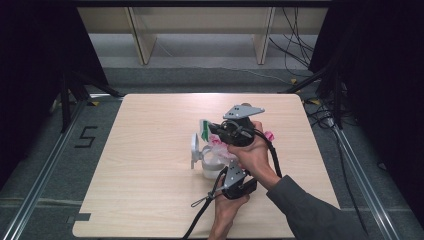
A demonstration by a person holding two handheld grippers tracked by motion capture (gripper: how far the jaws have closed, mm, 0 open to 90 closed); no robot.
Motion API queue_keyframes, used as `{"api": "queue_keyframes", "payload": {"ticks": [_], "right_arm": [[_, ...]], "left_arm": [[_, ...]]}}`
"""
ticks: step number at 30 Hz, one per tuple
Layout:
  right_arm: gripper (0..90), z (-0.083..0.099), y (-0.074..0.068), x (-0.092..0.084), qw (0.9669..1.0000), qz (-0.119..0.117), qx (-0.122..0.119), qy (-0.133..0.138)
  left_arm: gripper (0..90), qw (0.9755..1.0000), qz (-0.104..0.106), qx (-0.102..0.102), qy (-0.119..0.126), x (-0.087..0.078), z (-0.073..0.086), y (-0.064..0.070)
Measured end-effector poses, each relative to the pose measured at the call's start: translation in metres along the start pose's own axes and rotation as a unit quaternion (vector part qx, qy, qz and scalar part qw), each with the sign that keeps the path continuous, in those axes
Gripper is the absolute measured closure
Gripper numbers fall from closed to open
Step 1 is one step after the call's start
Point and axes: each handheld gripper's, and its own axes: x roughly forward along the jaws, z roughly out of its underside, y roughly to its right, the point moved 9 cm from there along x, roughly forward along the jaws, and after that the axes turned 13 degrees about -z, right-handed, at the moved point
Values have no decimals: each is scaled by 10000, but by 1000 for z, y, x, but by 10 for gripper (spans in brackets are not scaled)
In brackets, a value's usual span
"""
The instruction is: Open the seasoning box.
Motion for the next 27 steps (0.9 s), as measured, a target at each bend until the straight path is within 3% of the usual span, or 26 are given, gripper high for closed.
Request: {"api": "queue_keyframes", "payload": {"ticks": [5,7,14,16,22,23,27], "right_arm": [[895,-1,3,0,9999,44,-148,-3],[896,0,1,0,10000,25,54,-7],[895,-3,2,4,10000,-32,-45,37],[895,-2,2,3,10000,-34,-57,-5],[895,-3,2,3,9999,2,-129,-29],[895,-2,1,4,10000,-1,22,-16],[895,-2,-1,4,10000,-22,52,-38]], "left_arm": [[734,10000,19,-40,28,0,0,0],[733,10000,31,-54,44,0,-1,0],[734,10000,-59,-5,-12,-1,0,-2],[734,10000,33,-38,48,0,-1,-1],[734,10000,24,-66,47,-1,-2,-1],[735,10000,24,-66,54,-1,-2,-1],[735,10000,35,-76,51,-1,-2,-2]]}}
